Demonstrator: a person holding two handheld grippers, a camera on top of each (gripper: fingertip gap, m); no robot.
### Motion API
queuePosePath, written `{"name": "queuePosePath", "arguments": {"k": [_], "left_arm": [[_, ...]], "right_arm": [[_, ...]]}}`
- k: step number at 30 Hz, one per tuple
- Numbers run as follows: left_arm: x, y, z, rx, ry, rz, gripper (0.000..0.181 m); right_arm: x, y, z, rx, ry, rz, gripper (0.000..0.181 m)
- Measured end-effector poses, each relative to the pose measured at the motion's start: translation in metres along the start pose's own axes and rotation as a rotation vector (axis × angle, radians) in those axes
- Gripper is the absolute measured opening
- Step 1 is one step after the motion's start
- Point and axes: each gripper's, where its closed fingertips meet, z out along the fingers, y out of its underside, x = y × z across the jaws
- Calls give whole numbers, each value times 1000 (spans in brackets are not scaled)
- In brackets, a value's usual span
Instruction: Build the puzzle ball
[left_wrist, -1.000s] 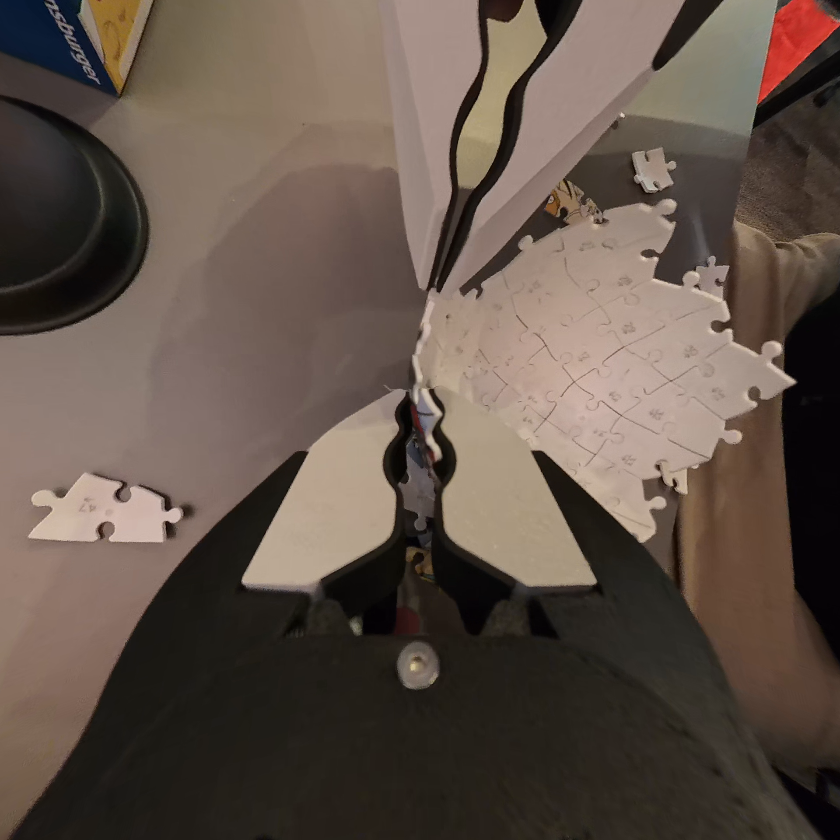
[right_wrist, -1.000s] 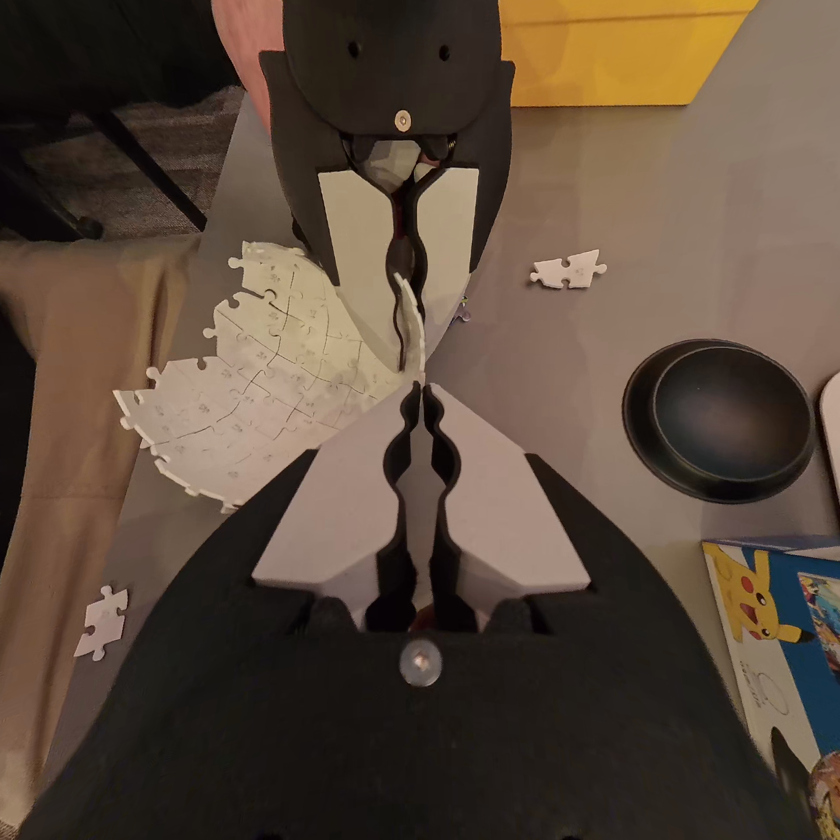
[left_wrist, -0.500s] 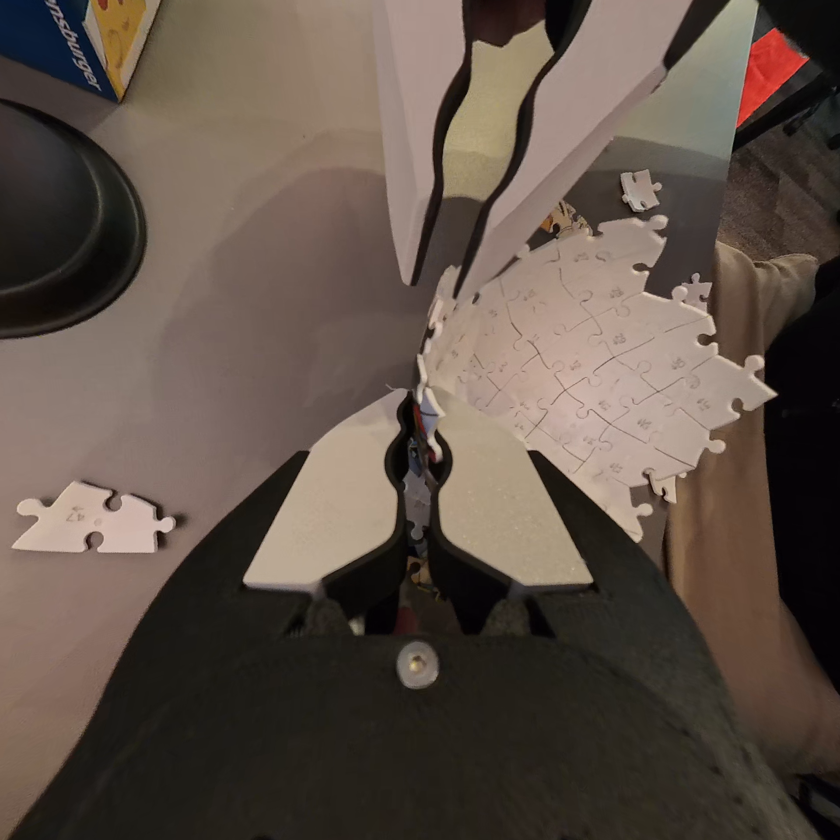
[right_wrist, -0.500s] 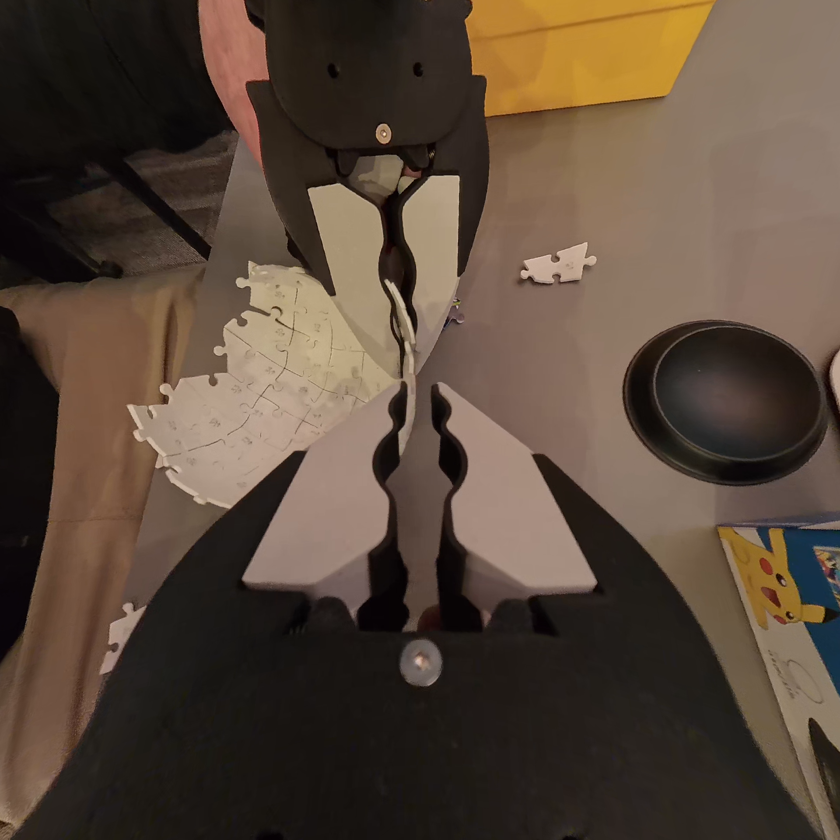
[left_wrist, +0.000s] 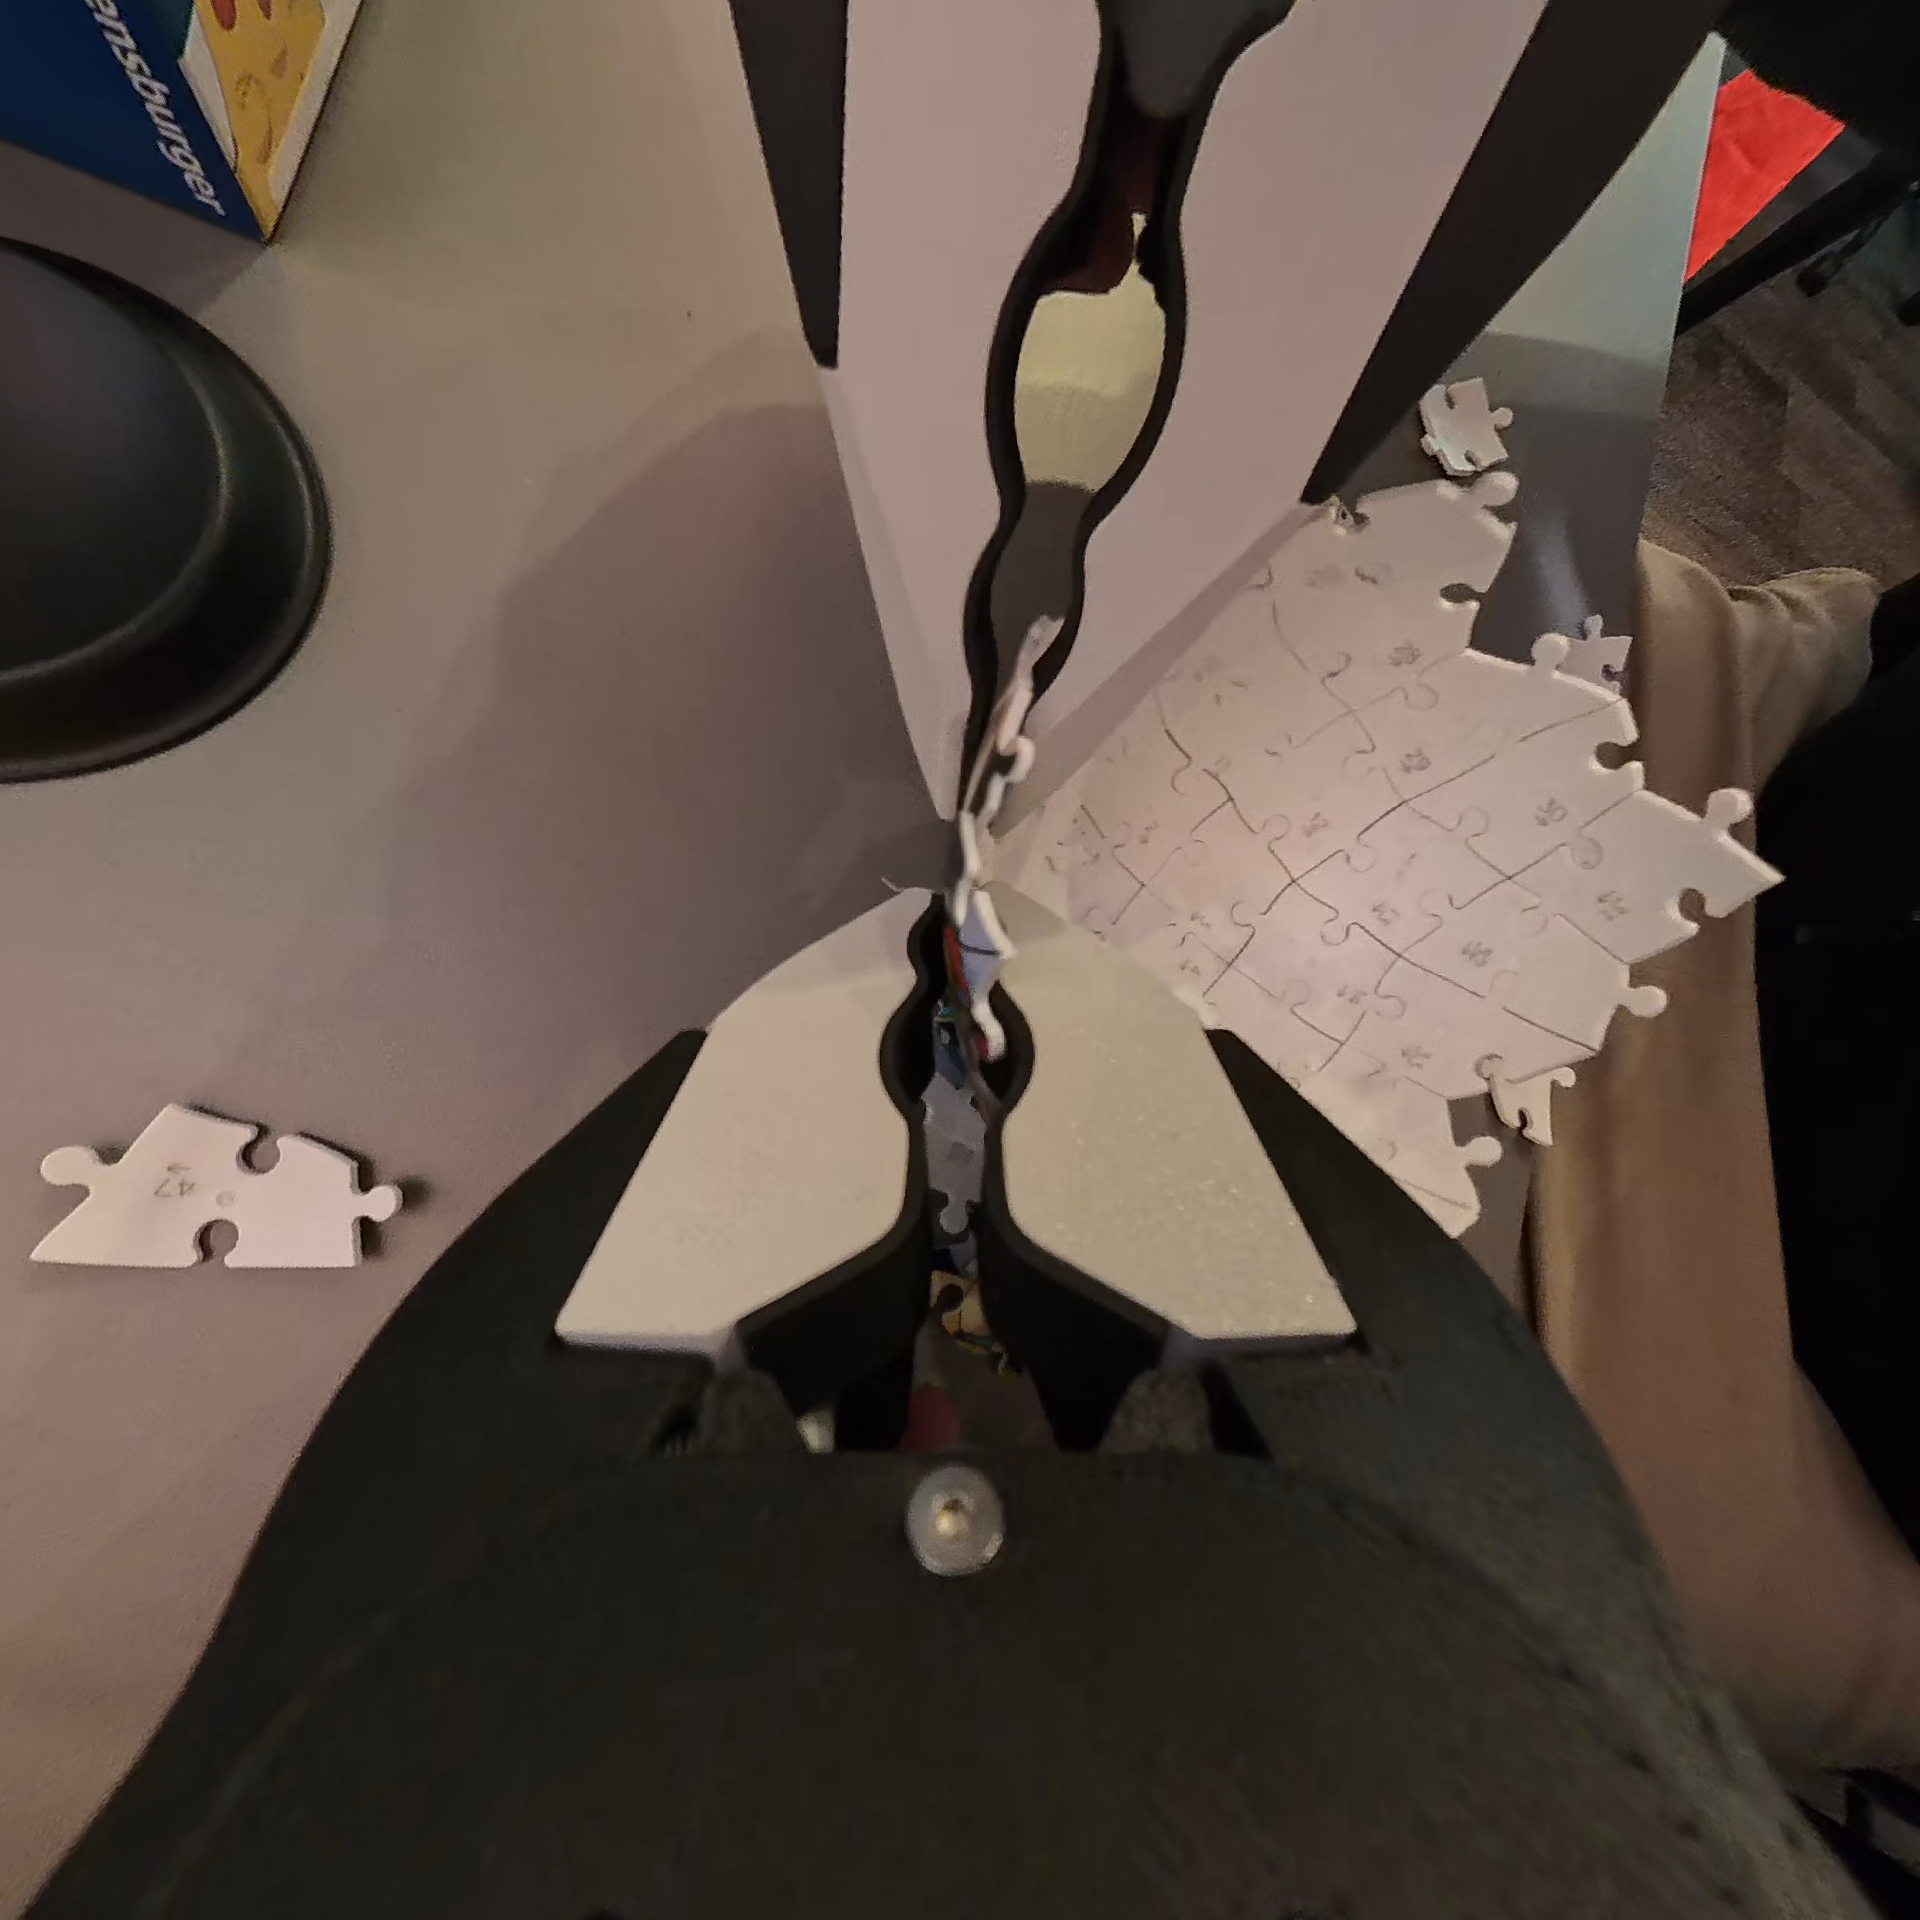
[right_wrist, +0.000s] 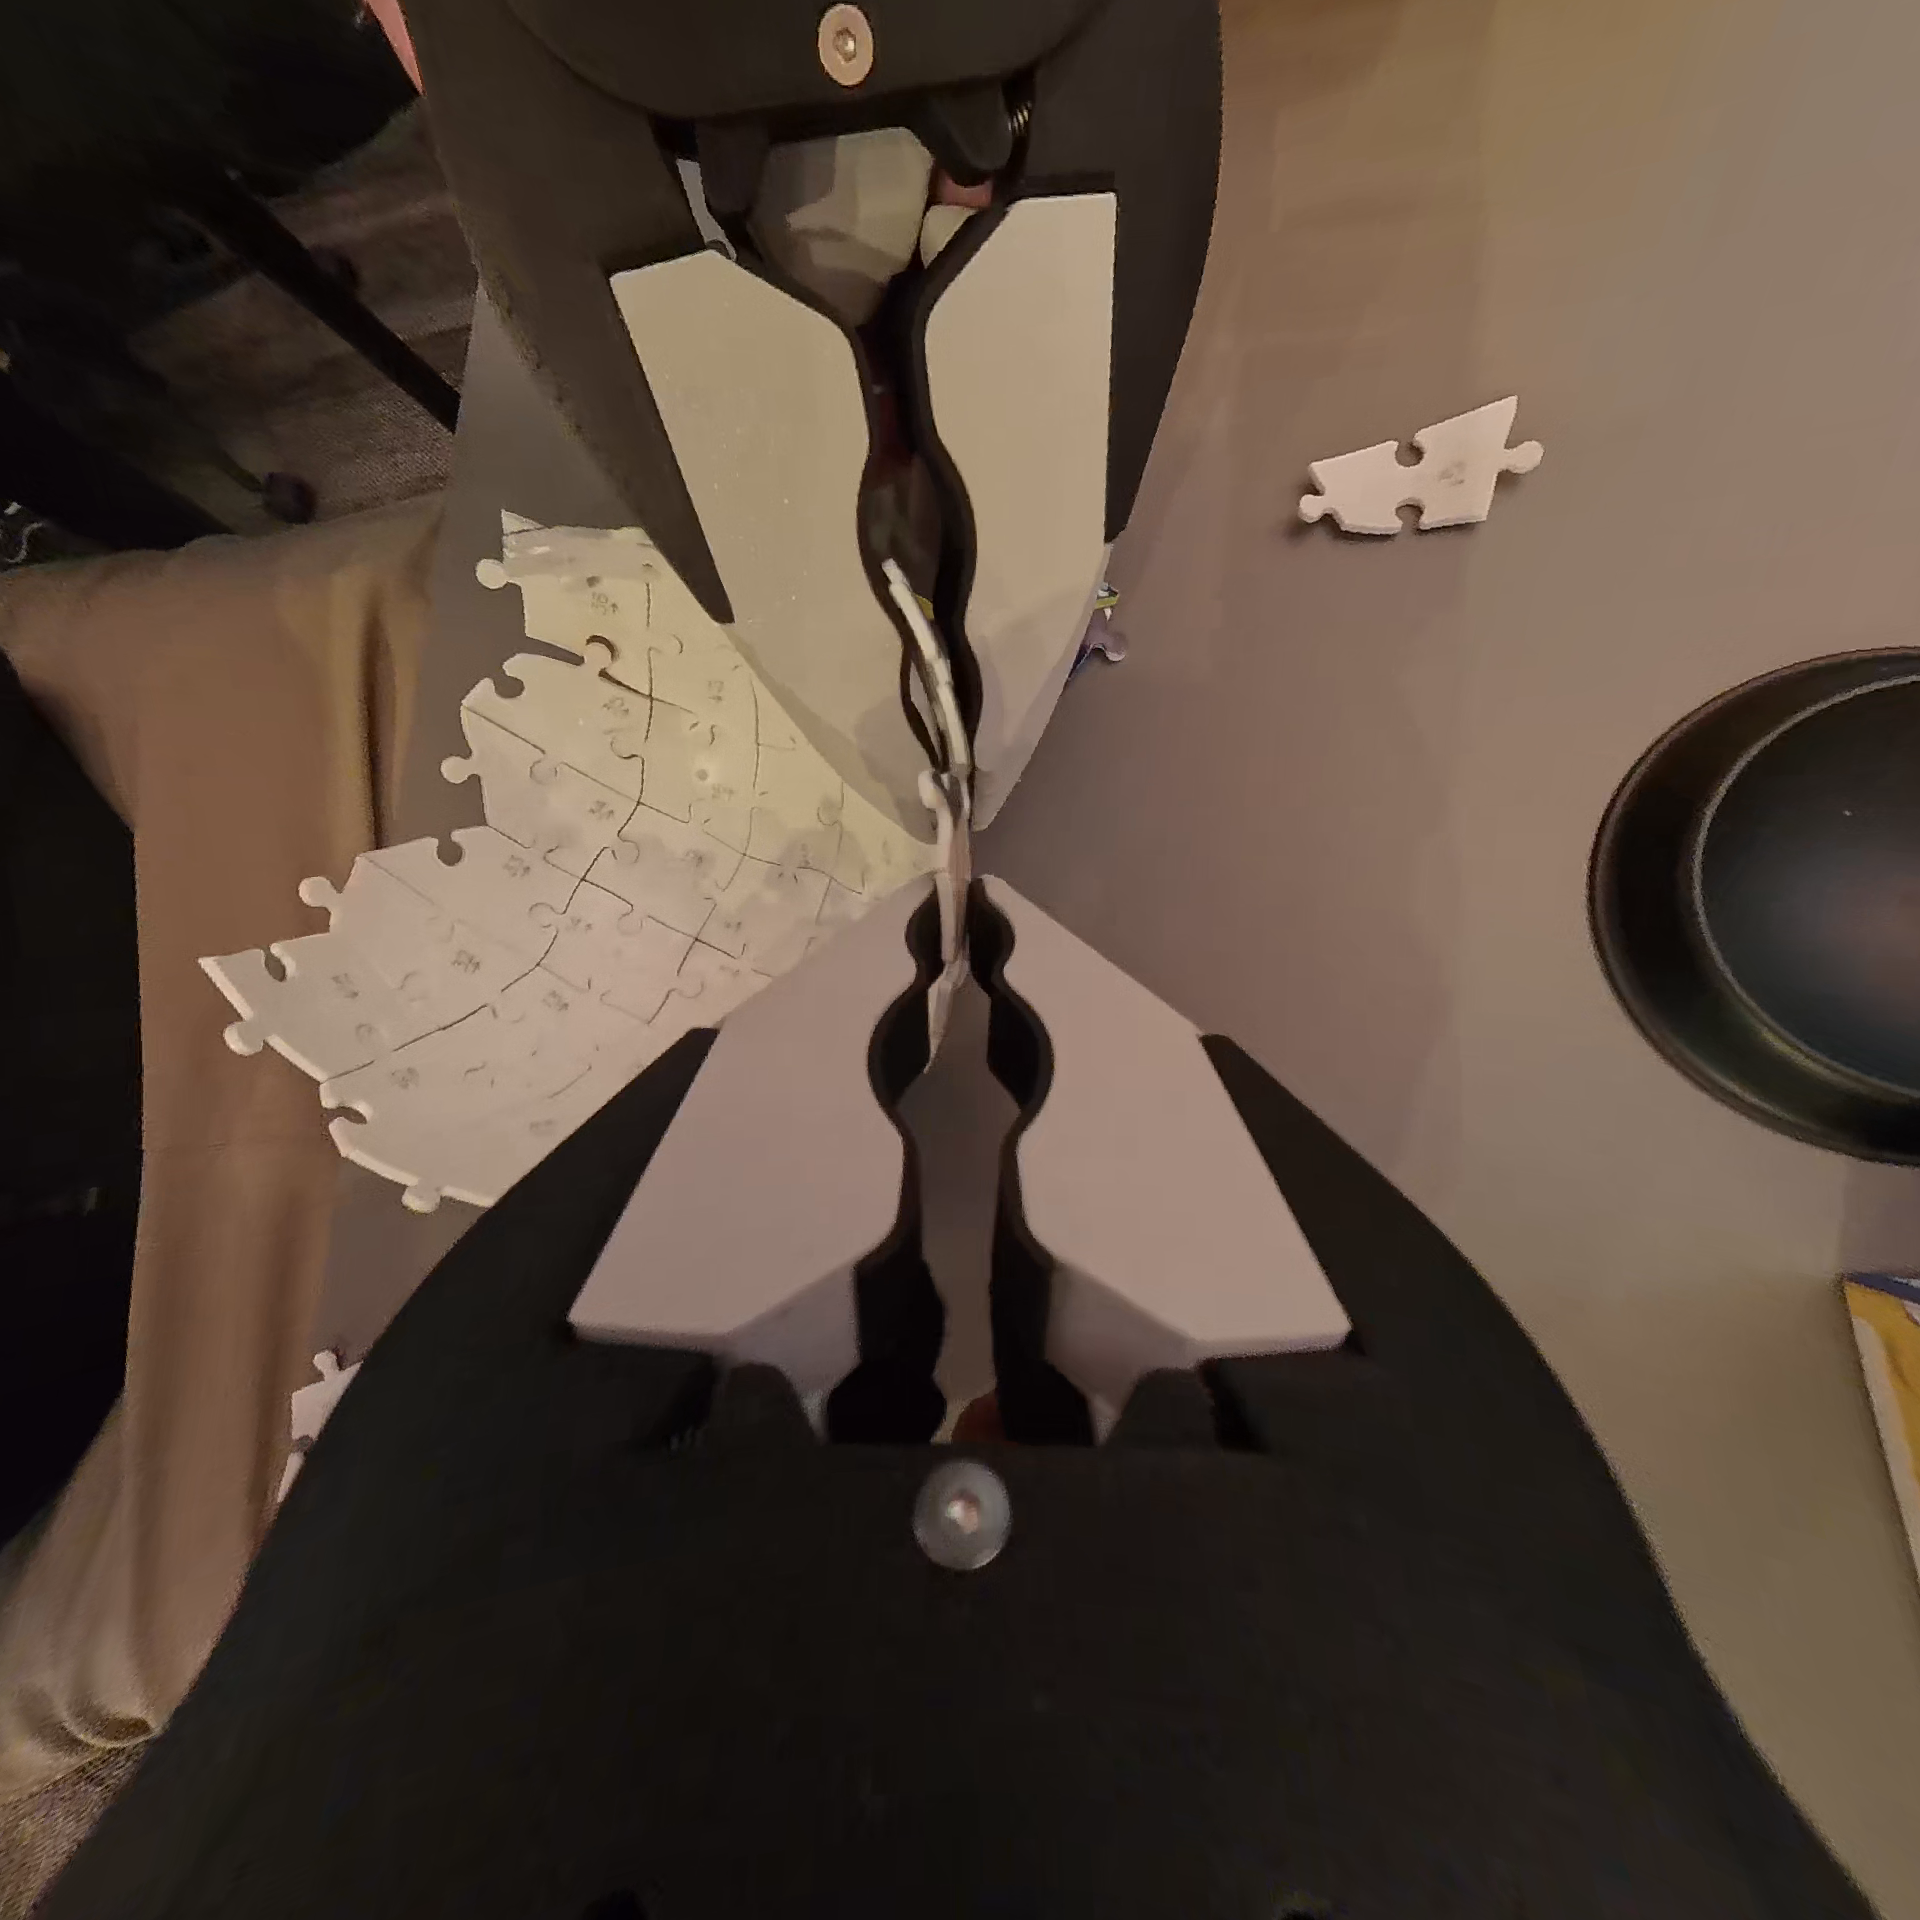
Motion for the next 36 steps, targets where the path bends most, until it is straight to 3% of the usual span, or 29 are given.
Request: {"name": "queuePosePath", "arguments": {"k": [36], "left_arm": [[2,0,1,12,18,-4,3]], "right_arm": [[-4,2,12,-33,-37,38,0]]}}
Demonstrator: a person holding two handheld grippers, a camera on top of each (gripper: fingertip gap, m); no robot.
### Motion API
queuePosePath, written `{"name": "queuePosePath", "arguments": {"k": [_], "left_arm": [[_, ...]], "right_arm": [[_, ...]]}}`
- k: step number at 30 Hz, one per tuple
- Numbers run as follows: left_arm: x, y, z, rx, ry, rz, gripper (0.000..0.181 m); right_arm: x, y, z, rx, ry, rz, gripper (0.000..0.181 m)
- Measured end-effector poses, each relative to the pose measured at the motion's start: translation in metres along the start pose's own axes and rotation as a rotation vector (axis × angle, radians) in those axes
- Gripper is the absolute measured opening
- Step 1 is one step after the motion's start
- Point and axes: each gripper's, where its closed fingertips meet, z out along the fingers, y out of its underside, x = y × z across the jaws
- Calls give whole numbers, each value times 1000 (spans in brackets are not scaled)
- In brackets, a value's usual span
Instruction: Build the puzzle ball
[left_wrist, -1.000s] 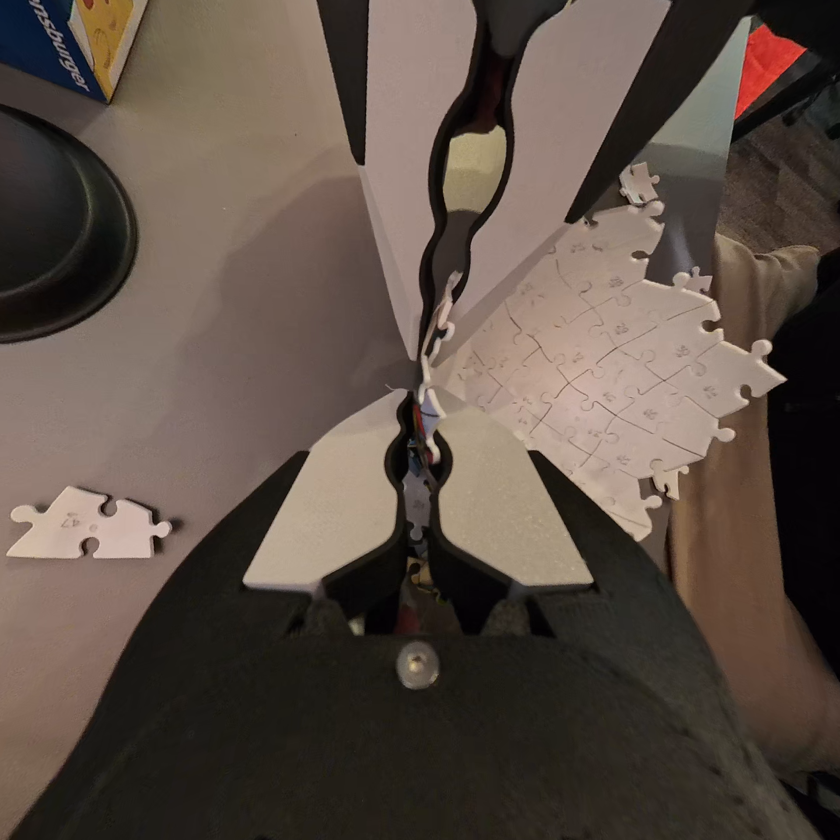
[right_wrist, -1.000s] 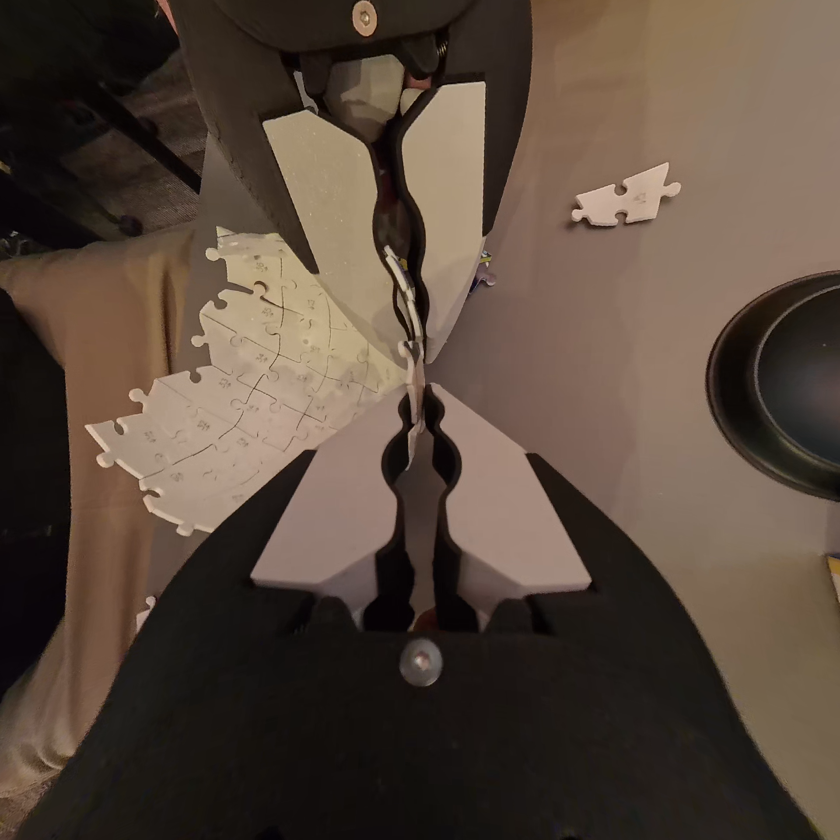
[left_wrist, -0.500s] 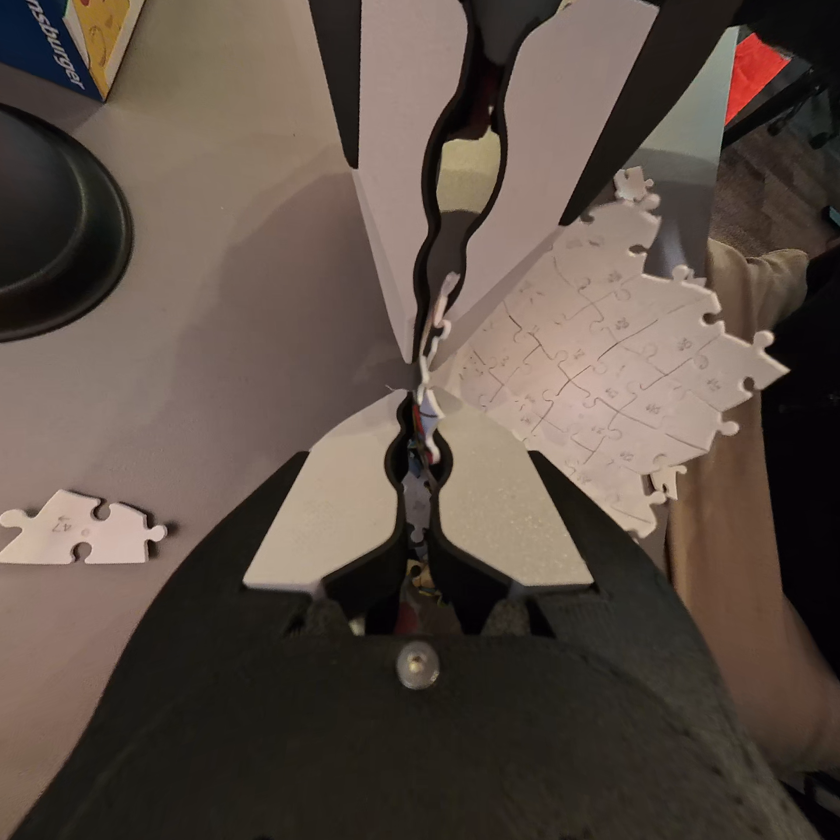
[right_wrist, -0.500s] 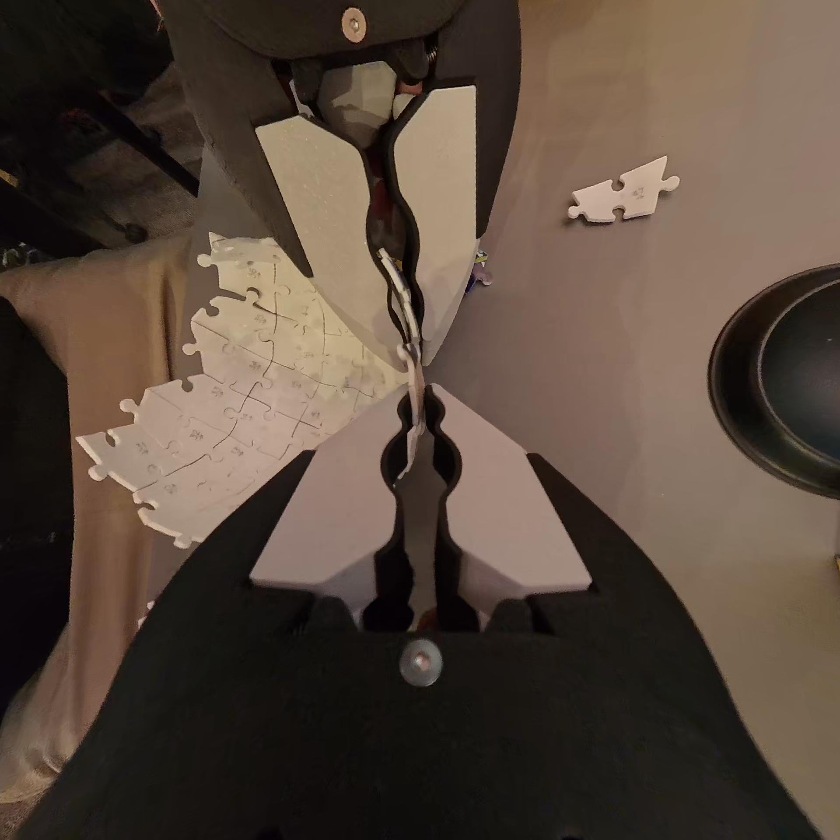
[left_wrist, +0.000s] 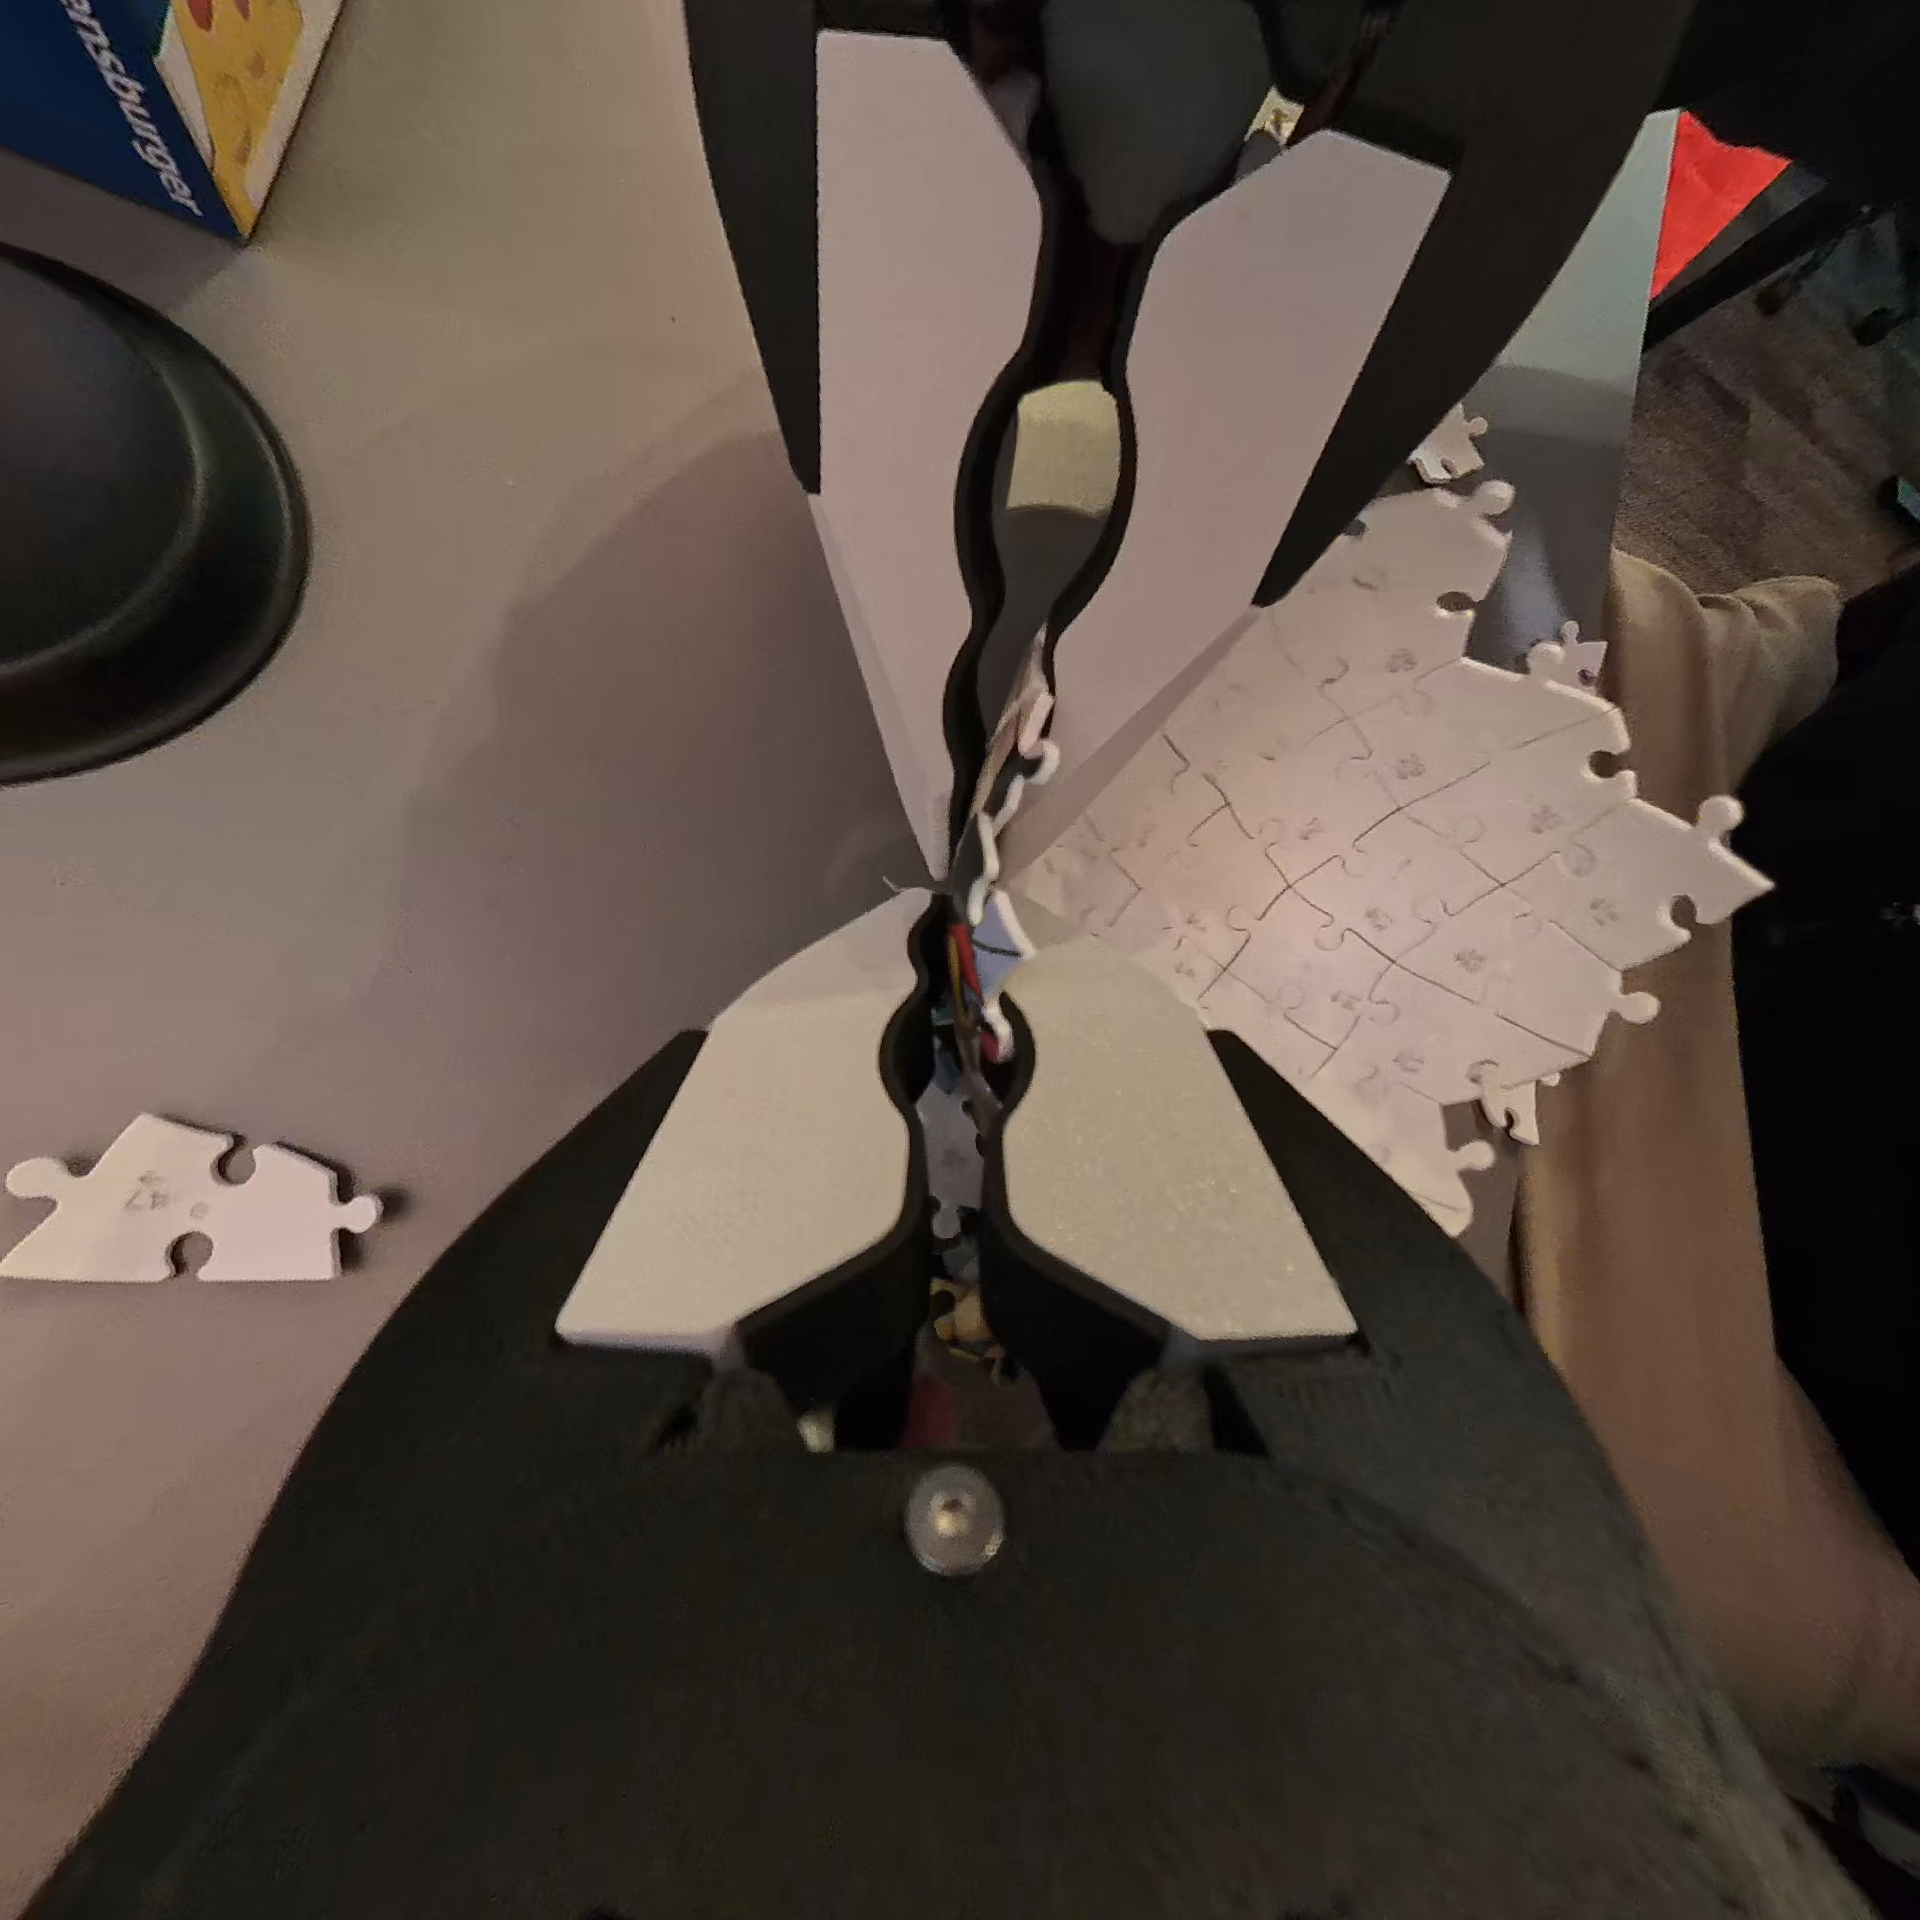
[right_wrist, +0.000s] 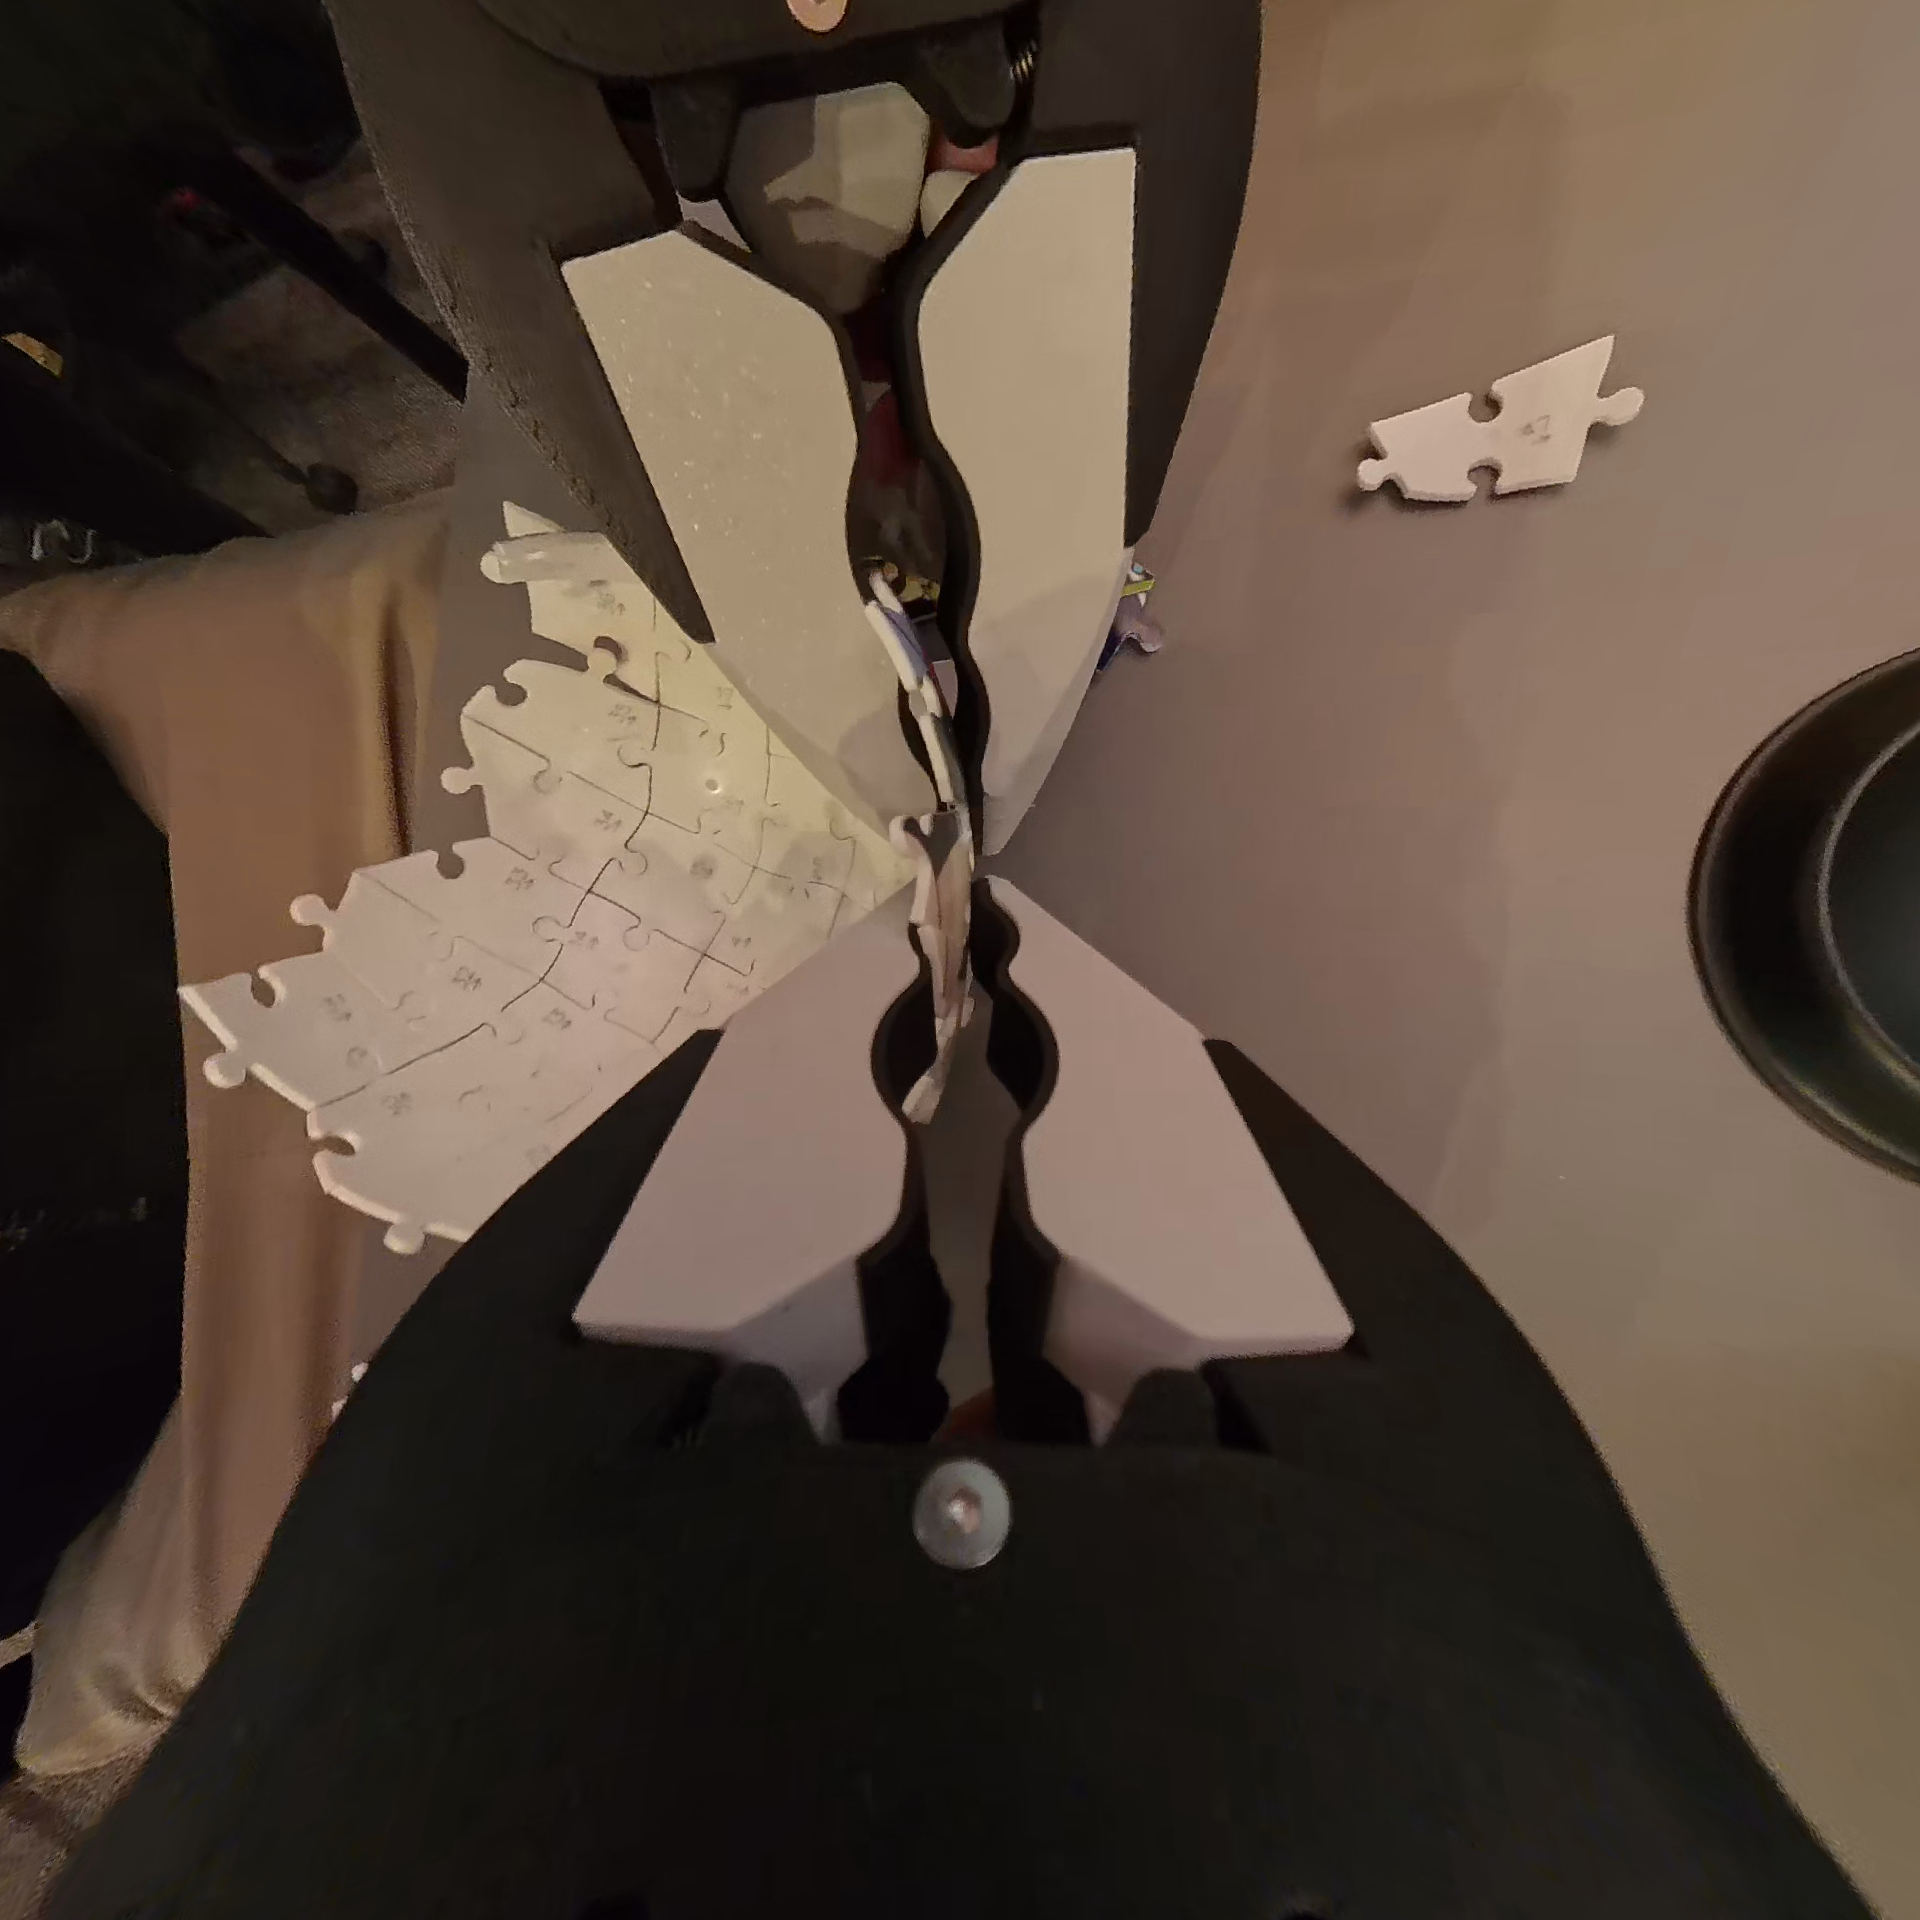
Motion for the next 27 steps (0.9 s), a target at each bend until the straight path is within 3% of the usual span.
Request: {"name": "queuePosePath", "arguments": {"k": [27], "left_arm": [[2,7,3,-27,13,23,5]], "right_arm": [[-3,4,1,51,-150,217,0]]}}
